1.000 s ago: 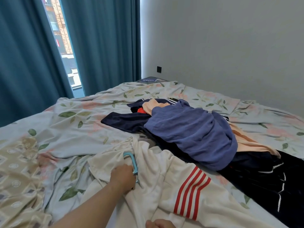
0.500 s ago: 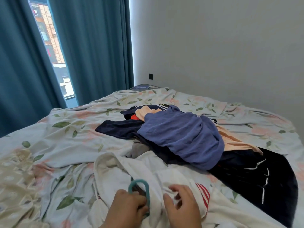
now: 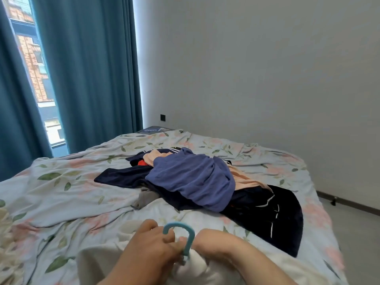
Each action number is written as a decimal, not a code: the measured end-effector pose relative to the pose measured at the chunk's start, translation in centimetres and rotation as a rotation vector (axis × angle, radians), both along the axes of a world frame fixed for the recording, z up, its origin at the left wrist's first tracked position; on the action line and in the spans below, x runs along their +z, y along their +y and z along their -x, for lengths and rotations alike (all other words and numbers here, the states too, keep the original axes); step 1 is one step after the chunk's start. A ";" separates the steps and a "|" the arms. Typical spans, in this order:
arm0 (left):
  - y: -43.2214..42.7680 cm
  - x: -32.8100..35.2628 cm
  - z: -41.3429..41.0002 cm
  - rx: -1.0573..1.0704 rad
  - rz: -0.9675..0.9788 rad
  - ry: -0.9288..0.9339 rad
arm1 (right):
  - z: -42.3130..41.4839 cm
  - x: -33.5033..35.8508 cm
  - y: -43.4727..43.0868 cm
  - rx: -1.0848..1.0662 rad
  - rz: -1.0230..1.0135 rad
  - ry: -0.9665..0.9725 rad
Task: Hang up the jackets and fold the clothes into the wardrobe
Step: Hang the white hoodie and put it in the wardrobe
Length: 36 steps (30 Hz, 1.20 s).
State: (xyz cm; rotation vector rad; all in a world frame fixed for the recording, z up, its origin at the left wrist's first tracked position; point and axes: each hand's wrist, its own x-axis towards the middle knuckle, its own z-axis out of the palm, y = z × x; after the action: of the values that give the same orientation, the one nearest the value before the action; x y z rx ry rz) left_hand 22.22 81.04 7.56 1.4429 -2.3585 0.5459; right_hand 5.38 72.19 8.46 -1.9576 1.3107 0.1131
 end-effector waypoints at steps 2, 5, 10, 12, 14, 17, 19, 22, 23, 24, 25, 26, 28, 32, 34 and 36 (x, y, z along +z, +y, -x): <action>0.2 0.6 1.1 -0.045 0.015 0.015 | 1.4 0.9 0.4 0.020 0.021 0.010; -0.2 2.0 1.9 -0.008 0.016 0.016 | 5.0 2.8 0.9 -0.242 0.007 -0.323; -2.7 7.1 2.2 0.111 0.018 0.214 | 10.4 8.0 0.3 -0.349 0.361 -0.720; -4.4 10.3 2.7 0.066 0.055 0.265 | 11.1 10.9 0.4 -0.229 0.487 -0.707; -5.9 13.6 3.6 0.019 0.054 0.258 | 11.6 13.8 0.4 -0.077 0.569 -0.586; -7.9 18.0 4.3 0.007 0.083 0.266 | 13.8 18.7 -0.4 -0.086 0.698 -0.529; -8.9 20.4 4.2 0.031 0.089 0.344 | 15.9 21.0 -1.3 -0.142 0.823 -0.349; -9.9 24.0 4.3 0.057 0.082 0.440 | 17.9 23.0 -2.8 -0.256 0.843 -0.426; -10.0 25.2 4.6 0.052 0.084 0.458 | 18.2 23.7 -3.1 -0.283 0.884 -0.443; -10.2 26.3 4.8 0.042 0.091 0.475 | 18.4 24.5 -3.3 -0.283 0.950 -0.427; -10.4 27.6 5.2 0.026 0.105 0.490 | 18.7 25.6 -3.4 -0.278 1.008 -0.385; -10.6 28.8 5.4 0.018 0.118 0.501 | 19.0 26.7 -3.4 -0.260 1.046 -0.346; -11.0 31.5 5.9 0.012 0.158 0.503 | 20.2 29.4 -3.5 -0.249 1.078 -0.273; -11.8 37.2 6.9 -0.019 0.227 0.513 | 22.9 34.3 -4.6 -0.333 1.101 -0.273; -12.6 39.3 7.5 -0.049 0.237 0.519 | 23.6 36.1 -5.4 -0.378 1.150 -0.314; -13.4 40.4 8.1 -0.141 0.255 0.573 | 24.1 37.1 -6.2 -0.443 1.161 -0.375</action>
State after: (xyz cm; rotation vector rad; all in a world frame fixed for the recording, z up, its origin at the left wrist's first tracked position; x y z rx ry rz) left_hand 14.08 67.62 48.01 1.1213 -1.8430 0.3232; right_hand -18.69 66.02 45.60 -2.2774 1.6613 -1.4406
